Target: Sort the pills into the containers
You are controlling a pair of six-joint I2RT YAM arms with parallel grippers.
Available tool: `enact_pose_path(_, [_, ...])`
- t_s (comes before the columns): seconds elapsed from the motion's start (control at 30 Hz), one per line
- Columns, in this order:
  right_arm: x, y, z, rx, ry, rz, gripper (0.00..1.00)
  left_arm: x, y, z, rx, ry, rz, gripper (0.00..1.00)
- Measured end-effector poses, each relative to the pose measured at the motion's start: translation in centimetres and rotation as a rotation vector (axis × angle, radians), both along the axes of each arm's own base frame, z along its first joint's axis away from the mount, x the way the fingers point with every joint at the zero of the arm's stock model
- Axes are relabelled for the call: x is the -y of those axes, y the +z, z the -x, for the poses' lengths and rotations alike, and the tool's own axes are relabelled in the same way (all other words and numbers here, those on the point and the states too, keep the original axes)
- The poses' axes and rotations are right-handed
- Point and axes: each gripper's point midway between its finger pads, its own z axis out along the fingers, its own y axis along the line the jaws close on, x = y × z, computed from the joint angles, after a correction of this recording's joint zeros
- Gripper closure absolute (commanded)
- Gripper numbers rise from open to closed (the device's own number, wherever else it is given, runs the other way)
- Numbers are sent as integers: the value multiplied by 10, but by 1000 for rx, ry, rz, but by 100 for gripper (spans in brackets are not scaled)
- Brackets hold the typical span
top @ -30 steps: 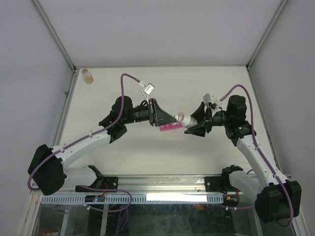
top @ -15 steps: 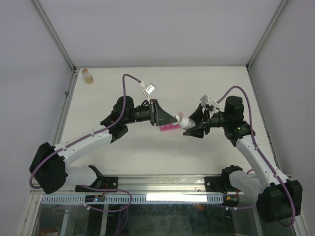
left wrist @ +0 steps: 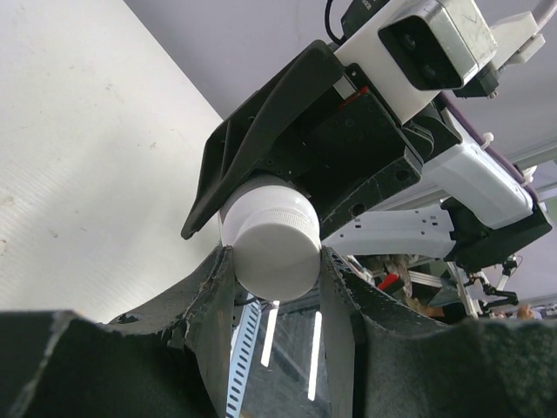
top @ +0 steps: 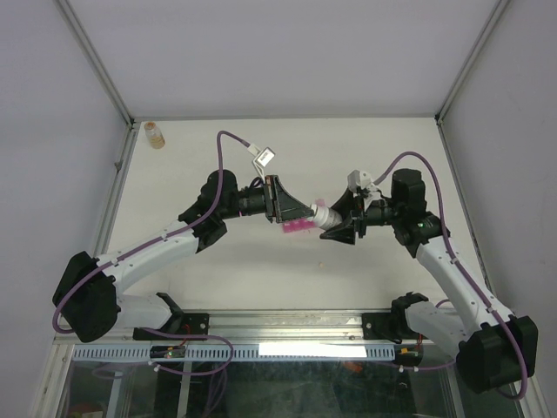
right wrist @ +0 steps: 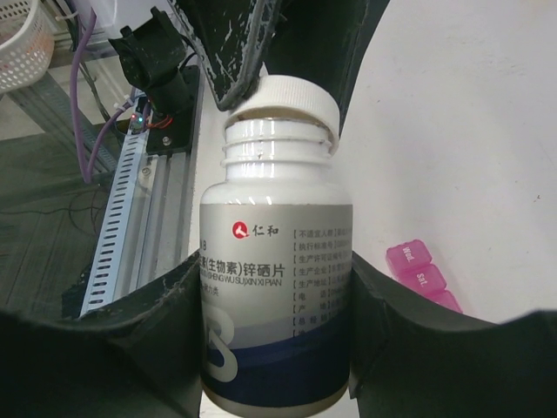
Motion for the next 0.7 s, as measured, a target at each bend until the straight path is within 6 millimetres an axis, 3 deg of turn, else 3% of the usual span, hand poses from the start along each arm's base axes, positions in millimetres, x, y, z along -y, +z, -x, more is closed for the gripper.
enact_pose_path(0.7, [-1, -16, -8, 9, -51, 103, 100, -3, -16, -7, -25, 30, -87, 75])
